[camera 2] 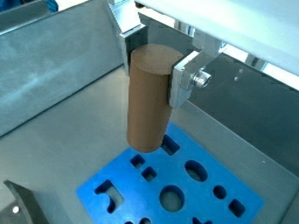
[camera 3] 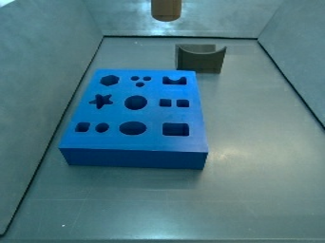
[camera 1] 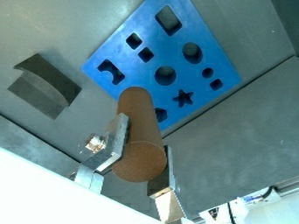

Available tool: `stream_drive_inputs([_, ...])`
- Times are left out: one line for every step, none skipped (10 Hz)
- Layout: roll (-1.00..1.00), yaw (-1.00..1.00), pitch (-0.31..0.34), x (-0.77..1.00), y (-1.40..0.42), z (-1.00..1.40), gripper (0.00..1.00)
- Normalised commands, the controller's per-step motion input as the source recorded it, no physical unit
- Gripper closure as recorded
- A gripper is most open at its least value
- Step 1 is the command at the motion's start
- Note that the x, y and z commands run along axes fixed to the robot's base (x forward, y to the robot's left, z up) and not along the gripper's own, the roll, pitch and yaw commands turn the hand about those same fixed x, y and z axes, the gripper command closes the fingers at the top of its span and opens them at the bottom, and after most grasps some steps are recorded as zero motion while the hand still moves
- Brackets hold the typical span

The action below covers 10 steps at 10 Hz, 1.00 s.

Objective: Insert the round object.

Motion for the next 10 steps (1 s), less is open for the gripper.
stream_drive_inputs([-0.26,0.00,-0.051,-0.32,0.00,-0.62,1.00])
stream_drive_inputs([-0.26,0.00,-0.059,-0.35,0.00,-0.62,1.00])
stream_drive_inputs([-0.24,0.00,-0.056,-0.38,0.03,-0.67,1.00])
stream_drive_inputs([-0.27,0.00,-0.066,-0.39,0.10,-0.63,1.00])
stream_drive_inputs([-0.27,0.00,-0.071,-0.35,0.11,-0.62,1.00])
stream_drive_inputs([-0.27,0.00,-0.057,-0.37,0.11,-0.63,1.00])
stream_drive_inputs([-0.28,0.04,-0.037,-0.33,0.08,-0.58,1.00])
stream_drive_inputs([-0.29,0.00,-0.061,-0.27,0.05,-0.58,1.00])
stream_drive_inputs([-0.29,-0.11,0.000,0.00,0.00,-0.57,1.00])
stream_drive_inputs([-0.26,-0.08,0.000,0.00,0.01,-0.51,1.00])
